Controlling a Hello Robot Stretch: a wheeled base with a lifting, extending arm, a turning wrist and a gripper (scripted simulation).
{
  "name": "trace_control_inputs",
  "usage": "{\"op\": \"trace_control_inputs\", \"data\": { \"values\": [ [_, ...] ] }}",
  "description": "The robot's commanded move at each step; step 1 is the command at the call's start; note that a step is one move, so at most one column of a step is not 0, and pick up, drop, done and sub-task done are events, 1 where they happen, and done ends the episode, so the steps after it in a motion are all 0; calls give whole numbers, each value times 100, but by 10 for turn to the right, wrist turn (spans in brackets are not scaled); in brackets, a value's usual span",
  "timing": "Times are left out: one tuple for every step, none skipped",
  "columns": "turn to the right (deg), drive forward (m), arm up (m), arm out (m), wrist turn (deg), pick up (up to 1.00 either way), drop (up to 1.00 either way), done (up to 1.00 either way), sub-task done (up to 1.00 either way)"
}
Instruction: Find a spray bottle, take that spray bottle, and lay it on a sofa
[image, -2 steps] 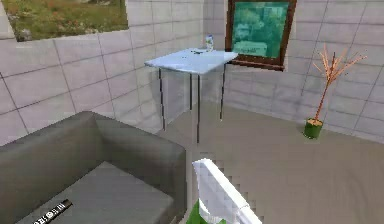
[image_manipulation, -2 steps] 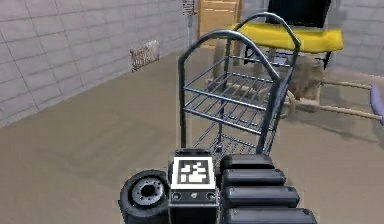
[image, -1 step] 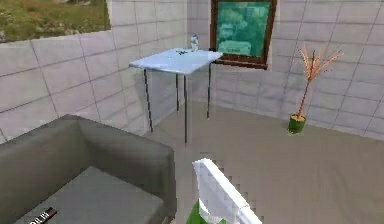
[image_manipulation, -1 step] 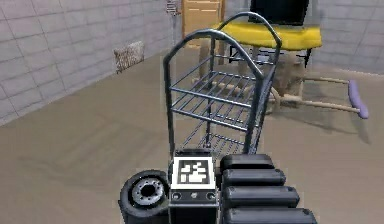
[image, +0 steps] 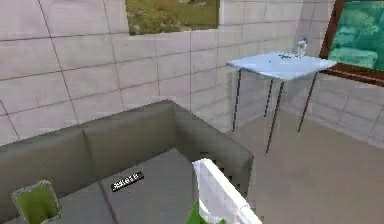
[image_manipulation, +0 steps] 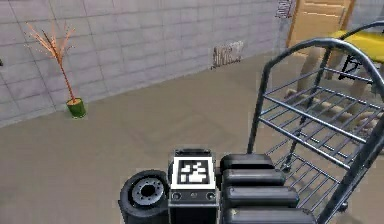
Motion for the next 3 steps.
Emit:
{"op": "trace_control_inputs", "data": {
  "values": [
    [300, 0, 0, 0, 0, 0, 0, 0, 0],
    [-450, 0, 0, 0, 0, 0, 0, 0, 0],
    [-450, 0, 0, 0, 0, 0, 0, 0, 0]
  ]
}}
